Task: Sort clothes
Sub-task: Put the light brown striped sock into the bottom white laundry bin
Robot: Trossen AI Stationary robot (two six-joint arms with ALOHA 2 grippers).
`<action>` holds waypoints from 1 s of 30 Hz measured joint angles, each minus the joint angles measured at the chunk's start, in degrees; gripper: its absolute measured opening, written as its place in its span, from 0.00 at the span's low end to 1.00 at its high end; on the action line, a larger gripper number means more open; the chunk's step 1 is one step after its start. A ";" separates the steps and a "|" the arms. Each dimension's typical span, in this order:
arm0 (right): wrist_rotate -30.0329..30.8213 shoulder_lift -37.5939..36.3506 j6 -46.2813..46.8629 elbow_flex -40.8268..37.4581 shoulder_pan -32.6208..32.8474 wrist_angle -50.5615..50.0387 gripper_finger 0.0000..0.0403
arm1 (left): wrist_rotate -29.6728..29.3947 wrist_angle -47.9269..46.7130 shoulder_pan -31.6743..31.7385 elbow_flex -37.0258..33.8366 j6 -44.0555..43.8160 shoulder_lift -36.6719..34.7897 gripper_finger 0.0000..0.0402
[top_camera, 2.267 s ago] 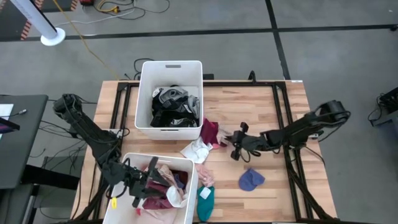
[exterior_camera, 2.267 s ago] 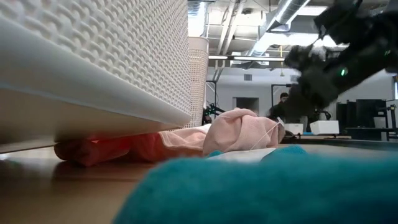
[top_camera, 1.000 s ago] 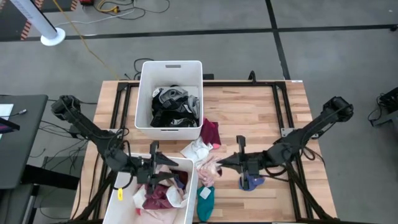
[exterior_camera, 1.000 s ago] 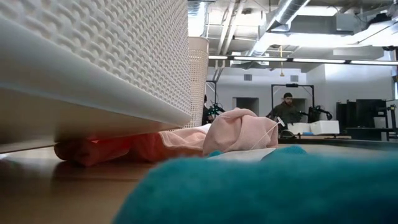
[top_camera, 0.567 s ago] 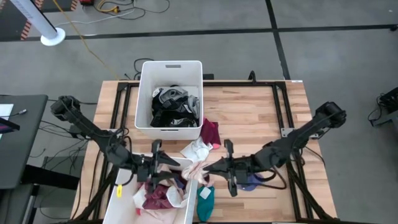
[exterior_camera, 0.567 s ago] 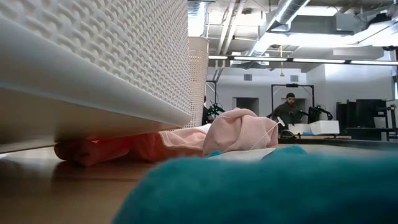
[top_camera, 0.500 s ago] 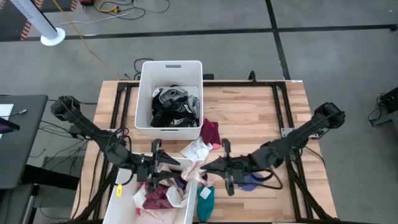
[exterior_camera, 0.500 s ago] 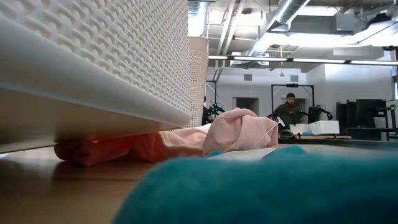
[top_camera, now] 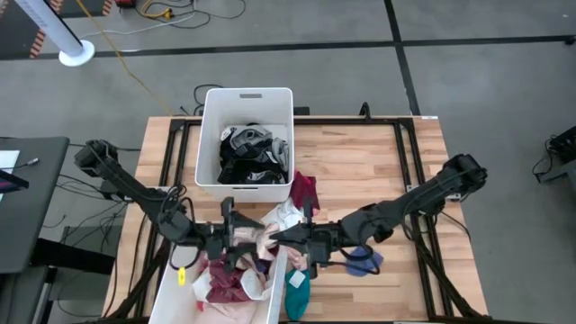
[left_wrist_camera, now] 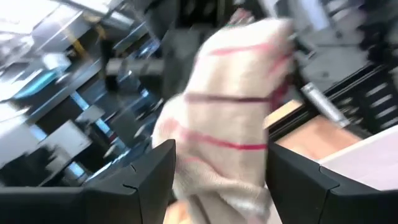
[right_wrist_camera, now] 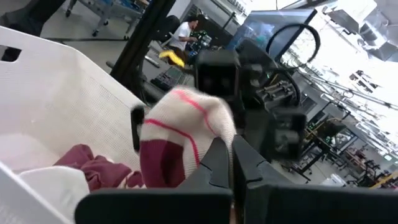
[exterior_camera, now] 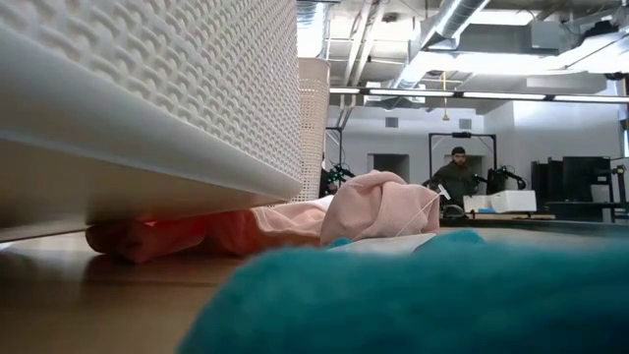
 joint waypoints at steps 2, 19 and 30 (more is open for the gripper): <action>-0.04 0.09 -0.14 0.72 0.00 -1.39 0.00 | -0.35 -0.01 0.37 0.00 -0.27 0.02 0.57; -0.42 0.07 5.72 1.06 0.47 -7.10 0.02 | -0.59 0.41 0.01 0.02 3.42 0.00 0.04; -0.19 0.07 10.45 1.03 2.54 -13.90 0.21 | -6.60 -4.75 -6.09 4.41 10.68 -0.02 0.01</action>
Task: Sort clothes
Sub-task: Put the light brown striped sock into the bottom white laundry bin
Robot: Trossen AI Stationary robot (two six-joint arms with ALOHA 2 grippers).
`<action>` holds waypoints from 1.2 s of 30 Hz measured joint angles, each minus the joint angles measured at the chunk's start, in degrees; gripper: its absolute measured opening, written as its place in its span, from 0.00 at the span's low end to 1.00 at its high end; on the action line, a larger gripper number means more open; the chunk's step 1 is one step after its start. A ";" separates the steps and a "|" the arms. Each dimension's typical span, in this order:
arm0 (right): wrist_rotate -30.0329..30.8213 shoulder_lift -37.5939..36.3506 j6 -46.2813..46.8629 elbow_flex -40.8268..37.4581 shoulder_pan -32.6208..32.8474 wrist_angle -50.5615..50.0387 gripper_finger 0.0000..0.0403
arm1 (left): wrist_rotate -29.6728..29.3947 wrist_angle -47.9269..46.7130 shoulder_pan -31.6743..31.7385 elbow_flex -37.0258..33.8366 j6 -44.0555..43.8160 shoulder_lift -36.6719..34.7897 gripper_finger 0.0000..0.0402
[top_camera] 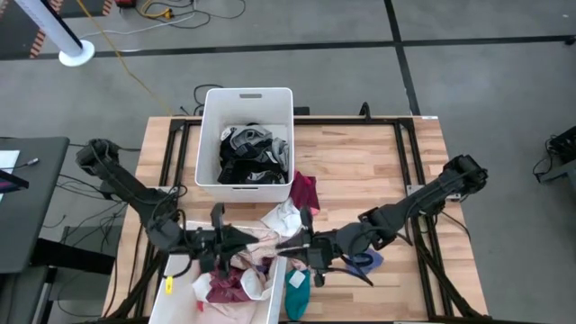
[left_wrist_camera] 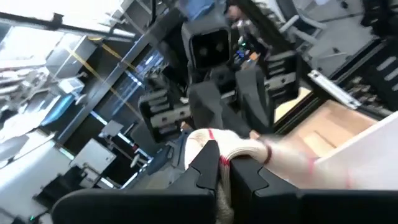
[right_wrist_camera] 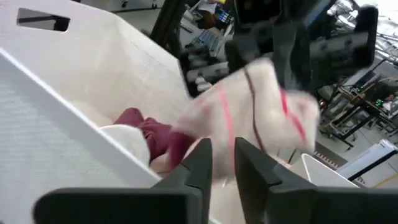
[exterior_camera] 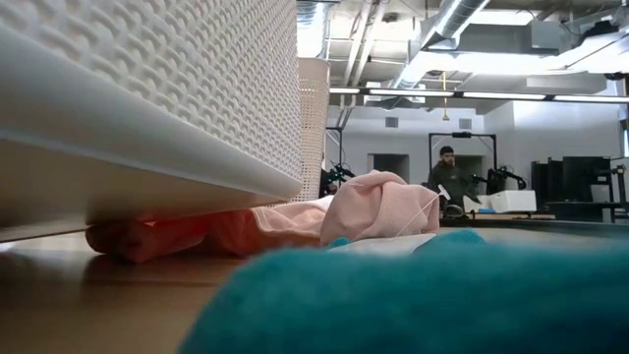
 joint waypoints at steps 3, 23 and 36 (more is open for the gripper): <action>0.04 0.00 -0.02 0.00 1.01 -0.50 0.28 | -2.80 -5.08 -2.21 2.68 -0.17 -0.02 0.01; 5.40 -1.24 6.41 0.00 7.07 -10.64 0.48 | -6.64 -49.13 -17.18 16.99 -29.02 -0.04 0.00; 5.61 -4.94 16.88 0.00 7.77 -20.89 0.46 | 14.93 -60.23 -17.22 17.60 -54.64 -0.04 0.01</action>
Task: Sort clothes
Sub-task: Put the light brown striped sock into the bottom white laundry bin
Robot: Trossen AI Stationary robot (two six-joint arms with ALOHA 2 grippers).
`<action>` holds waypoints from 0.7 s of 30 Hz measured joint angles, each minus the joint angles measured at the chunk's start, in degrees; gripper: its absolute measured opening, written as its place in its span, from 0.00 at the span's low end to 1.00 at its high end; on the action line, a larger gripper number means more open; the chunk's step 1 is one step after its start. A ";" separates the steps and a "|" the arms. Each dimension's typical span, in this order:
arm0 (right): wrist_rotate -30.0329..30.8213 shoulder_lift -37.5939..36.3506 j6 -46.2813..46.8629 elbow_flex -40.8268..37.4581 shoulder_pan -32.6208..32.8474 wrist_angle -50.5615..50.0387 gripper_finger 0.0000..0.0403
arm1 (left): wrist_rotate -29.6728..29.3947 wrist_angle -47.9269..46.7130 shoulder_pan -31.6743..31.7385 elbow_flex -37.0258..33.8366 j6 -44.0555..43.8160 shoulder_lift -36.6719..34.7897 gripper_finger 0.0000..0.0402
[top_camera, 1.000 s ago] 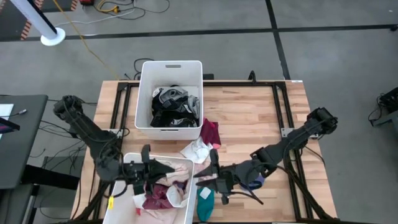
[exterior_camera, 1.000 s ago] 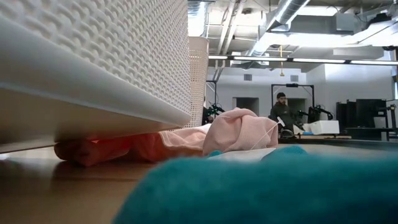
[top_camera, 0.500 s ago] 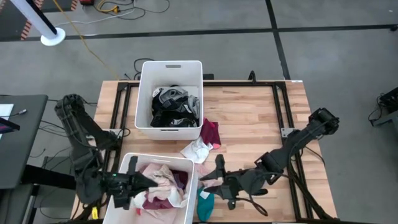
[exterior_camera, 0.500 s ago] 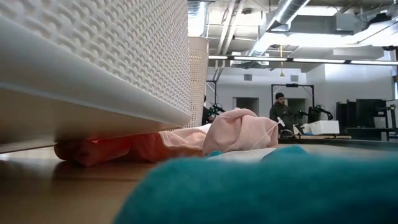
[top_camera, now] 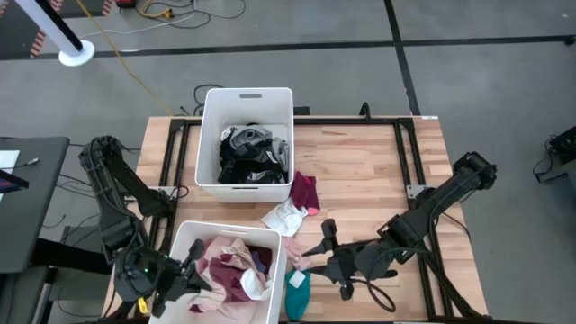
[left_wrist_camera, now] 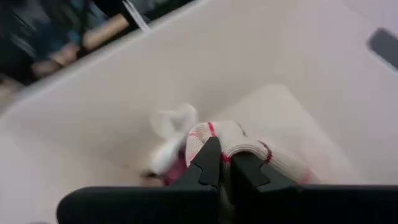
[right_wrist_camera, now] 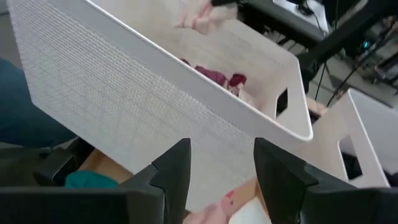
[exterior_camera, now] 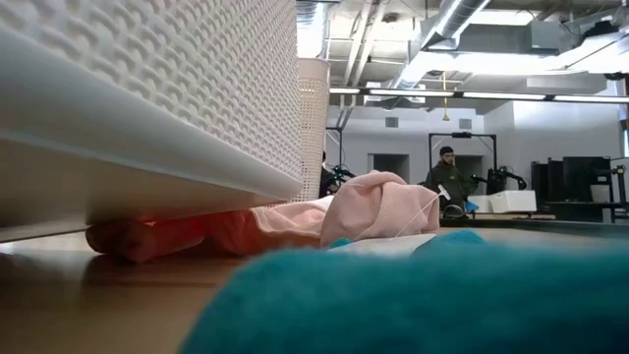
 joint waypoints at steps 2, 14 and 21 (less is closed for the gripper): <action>0.00 -0.15 1.60 0.00 0.00 -1.56 0.46 | 3.38 -1.48 0.36 0.00 -3.96 0.00 0.01; -0.02 -0.28 15.13 -0.02 -0.11 -13.91 0.46 | 16.31 -5.60 4.92 -0.66 -14.89 5.83 0.02; -0.07 -0.28 27.35 -0.05 0.60 -24.86 0.46 | 20.86 -6.99 7.24 -0.68 -17.61 9.10 0.02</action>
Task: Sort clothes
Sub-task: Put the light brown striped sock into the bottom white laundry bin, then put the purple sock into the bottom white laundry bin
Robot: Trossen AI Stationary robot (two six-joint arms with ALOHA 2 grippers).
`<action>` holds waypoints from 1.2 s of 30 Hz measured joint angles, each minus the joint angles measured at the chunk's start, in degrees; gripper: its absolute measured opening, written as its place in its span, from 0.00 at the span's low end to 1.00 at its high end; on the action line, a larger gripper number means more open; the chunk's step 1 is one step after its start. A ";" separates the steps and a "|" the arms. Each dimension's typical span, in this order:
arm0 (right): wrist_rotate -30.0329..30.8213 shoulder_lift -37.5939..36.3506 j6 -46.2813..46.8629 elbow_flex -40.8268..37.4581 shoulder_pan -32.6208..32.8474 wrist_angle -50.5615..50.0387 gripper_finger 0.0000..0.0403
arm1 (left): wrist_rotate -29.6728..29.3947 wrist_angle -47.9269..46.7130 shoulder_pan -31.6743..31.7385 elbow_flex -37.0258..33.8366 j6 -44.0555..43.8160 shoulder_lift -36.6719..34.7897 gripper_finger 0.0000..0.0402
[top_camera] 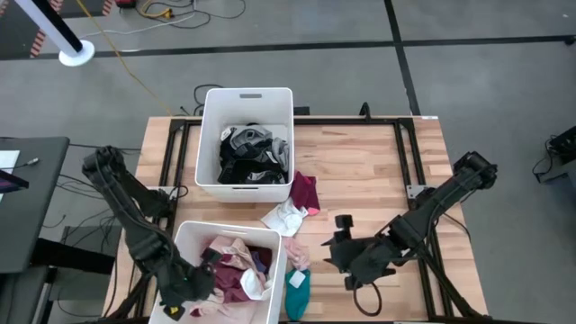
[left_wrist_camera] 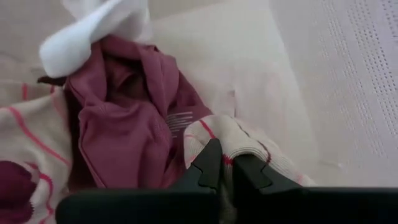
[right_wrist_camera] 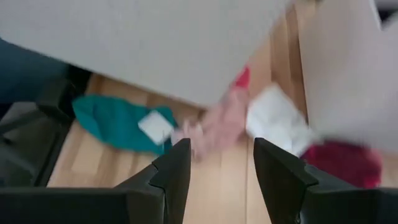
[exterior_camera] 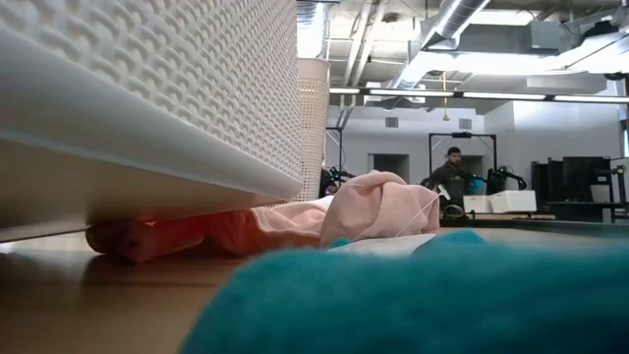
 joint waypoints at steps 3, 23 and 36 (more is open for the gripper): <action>0.00 0.00 5.58 -0.73 0.79 -4.12 0.46 | 0.29 -0.46 0.29 0.00 -1.02 0.42 0.02; -0.56 0.04 35.15 -17.89 8.06 -4.19 0.46 | 0.52 -2.24 0.84 0.88 -5.84 0.69 0.49; -0.91 0.35 48.43 -28.45 14.03 10.98 0.46 | -2.60 -2.82 0.82 8.01 4.61 0.65 0.50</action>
